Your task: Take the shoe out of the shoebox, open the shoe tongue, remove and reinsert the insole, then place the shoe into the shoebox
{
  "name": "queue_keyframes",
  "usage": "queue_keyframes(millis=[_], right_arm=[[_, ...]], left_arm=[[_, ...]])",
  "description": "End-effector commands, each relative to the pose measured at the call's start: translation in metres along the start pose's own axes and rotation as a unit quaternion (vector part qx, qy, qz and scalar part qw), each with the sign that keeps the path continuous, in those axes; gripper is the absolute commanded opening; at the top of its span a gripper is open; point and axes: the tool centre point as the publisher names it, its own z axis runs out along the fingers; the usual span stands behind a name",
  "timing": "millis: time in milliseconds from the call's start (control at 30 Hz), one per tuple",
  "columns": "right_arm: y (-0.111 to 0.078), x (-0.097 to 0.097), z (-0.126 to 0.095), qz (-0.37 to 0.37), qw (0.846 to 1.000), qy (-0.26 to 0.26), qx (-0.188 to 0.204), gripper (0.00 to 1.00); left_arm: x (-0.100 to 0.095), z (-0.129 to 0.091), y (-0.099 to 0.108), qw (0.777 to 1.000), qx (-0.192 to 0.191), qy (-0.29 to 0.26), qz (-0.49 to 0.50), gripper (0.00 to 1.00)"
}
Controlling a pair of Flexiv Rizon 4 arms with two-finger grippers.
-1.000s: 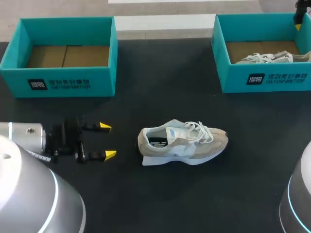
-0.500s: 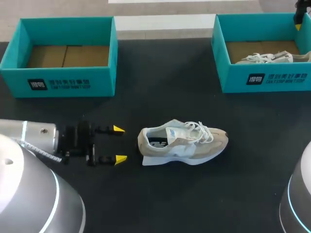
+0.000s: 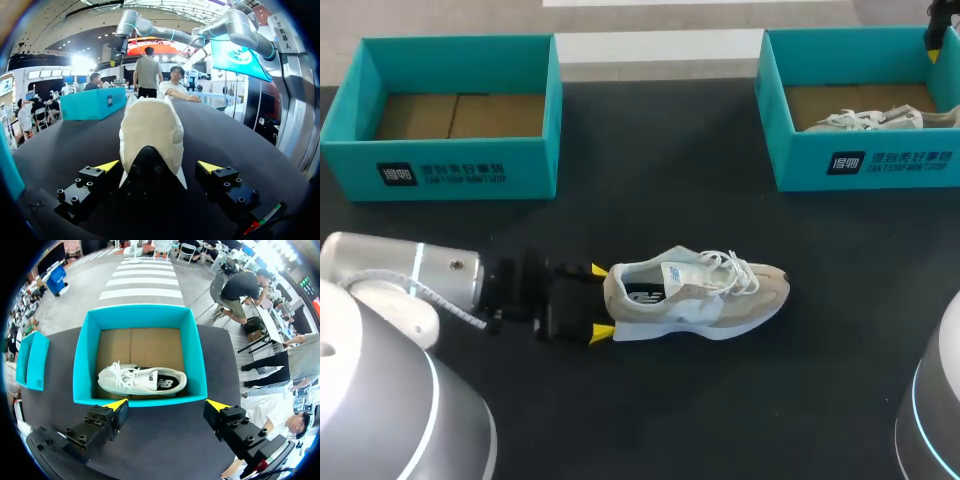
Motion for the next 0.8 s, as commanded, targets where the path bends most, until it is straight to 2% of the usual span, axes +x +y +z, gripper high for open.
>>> queue_keyframes(millis=[33, 200, 800], right_arm=[[-0.001, 0.000, 0.000, 0.000, 1.000, 0.000, -0.001, 1.00], [-0.001, 0.000, 0.000, 0.000, 1.000, 0.000, -0.001, 1.00], [-0.001, 0.000, 0.000, 0.000, 1.000, 0.000, -0.001, 1.00]], left_arm=[[0.008, 0.015, 0.001, 0.999, 0.005, -0.036, -0.001, 1.00], [0.003, 0.021, -0.002, 0.998, 0.014, -0.056, -0.003, 1.00], [-0.010, 0.038, -0.003, 0.998, 0.013, -0.055, 0.001, 1.00]])
